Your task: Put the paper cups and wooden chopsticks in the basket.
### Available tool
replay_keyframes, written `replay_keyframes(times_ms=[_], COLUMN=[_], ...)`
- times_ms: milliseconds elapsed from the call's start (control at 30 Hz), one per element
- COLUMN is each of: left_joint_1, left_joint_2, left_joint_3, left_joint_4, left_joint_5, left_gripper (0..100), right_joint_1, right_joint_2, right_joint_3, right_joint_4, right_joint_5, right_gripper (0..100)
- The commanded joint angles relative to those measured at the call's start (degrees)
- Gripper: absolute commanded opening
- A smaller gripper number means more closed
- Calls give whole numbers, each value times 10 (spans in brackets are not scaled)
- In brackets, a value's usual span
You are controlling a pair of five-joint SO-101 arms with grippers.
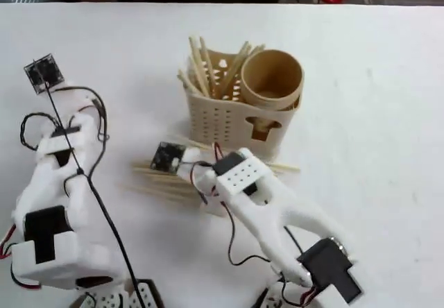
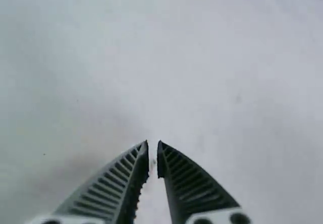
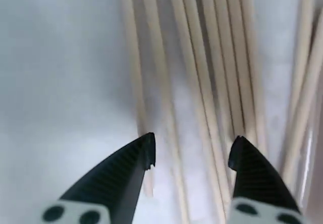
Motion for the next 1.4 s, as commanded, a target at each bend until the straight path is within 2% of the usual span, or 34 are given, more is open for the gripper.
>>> replay_keyframes(times_ms=[0, 300, 667, 867, 1033, 1167, 1233, 1367], left_joint_1=[-3, -3, -2, -1, -1, -1, -1, -1], left_joint_2=[-1, -1, -1, -1, 0, 0, 0, 1], left_joint_3=[-28, -27, -26, -30, -31, -31, -31, -31], left_joint_4=[-12, -12, -12, -12, -12, -12, -12, -12], left_joint_5=[4, 4, 4, 4, 4, 4, 4, 4], left_gripper=[50, 50, 50, 50, 50, 50, 50, 50], right_joint_1=[-3, -3, 7, 60, 69, 68, 69, 69], right_joint_2=[-16, -16, -39, -208, -382, -512, -567, -618], right_joint_3=[5, 28, 23, 37, 80, 53, 16, -47], right_joint_4=[-22, -55, -44, 8, 14, 25, 0, -149], right_joint_5=[11, 8, 7, -12, -58, -107, -155, -211], right_gripper=[243, 70, 16, 16, 16, 16, 17, 17])
